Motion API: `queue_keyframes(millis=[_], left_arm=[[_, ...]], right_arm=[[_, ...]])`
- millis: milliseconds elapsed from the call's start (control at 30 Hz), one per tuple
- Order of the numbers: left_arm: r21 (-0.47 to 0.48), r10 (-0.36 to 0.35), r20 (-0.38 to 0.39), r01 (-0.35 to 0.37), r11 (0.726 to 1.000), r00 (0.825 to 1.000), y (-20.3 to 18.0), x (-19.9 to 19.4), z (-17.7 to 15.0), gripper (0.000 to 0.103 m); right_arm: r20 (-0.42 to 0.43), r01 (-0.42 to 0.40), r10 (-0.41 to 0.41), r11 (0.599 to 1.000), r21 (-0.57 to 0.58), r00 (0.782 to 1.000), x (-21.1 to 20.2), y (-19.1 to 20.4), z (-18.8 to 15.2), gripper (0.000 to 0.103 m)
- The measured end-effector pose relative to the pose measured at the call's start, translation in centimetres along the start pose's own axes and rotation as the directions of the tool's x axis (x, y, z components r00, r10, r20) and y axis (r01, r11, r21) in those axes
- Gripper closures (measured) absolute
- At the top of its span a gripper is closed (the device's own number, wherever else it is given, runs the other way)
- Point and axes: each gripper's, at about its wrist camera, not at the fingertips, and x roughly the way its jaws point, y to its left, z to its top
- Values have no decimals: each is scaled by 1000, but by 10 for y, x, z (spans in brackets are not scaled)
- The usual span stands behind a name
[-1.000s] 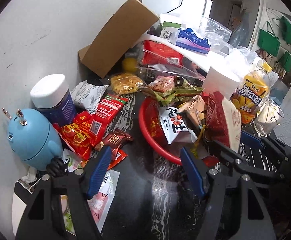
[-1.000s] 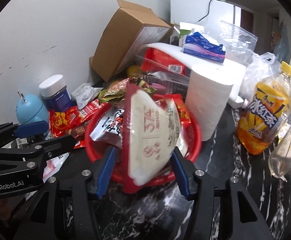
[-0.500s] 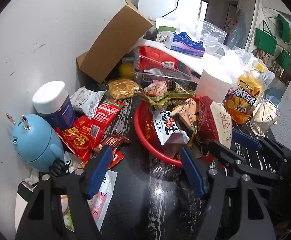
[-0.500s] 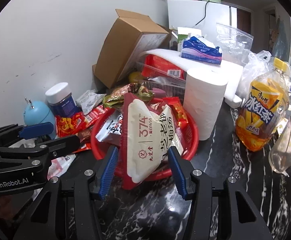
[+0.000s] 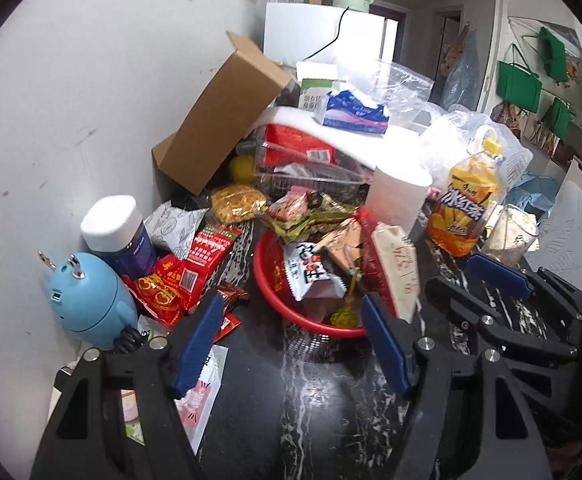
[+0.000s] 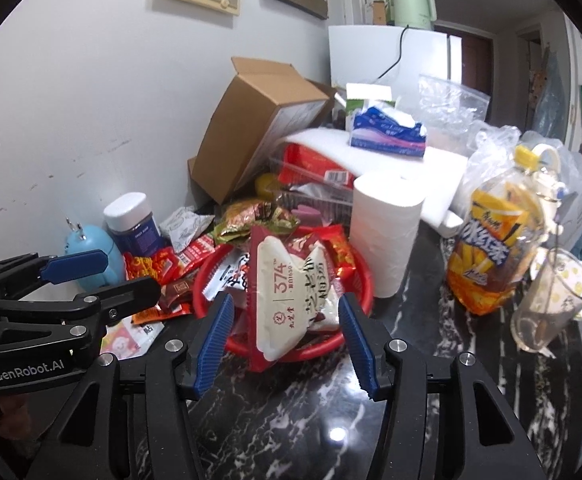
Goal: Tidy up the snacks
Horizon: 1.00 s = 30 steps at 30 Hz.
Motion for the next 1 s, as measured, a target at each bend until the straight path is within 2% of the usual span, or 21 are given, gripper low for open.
queue_keyframes(millis=[333, 433, 533, 700, 1000], left_arm=[[78, 11, 95, -19, 997, 995, -35, -60, 2, 33], [104, 17, 134, -31, 994, 991, -45, -81, 1, 33], [124, 15, 164, -36, 992, 986, -55, -102, -4, 33], [141, -11, 185, -16, 990, 983, -65, -128, -17, 33], [161, -44, 189, 14, 987, 981, -74, -148, -49, 33]], right_arm=[[87, 108, -108, 994, 9, 990, -70, -8, 4, 46], [113, 139, -141, 990, 24, 984, -95, -10, 3, 39], [138, 182, -185, 983, 33, 973, -120, -11, 0, 38], [147, 232, -237, 971, 51, 960, -154, -11, -10, 29], [127, 304, -313, 949, 82, 941, -193, -4, -43, 27]])
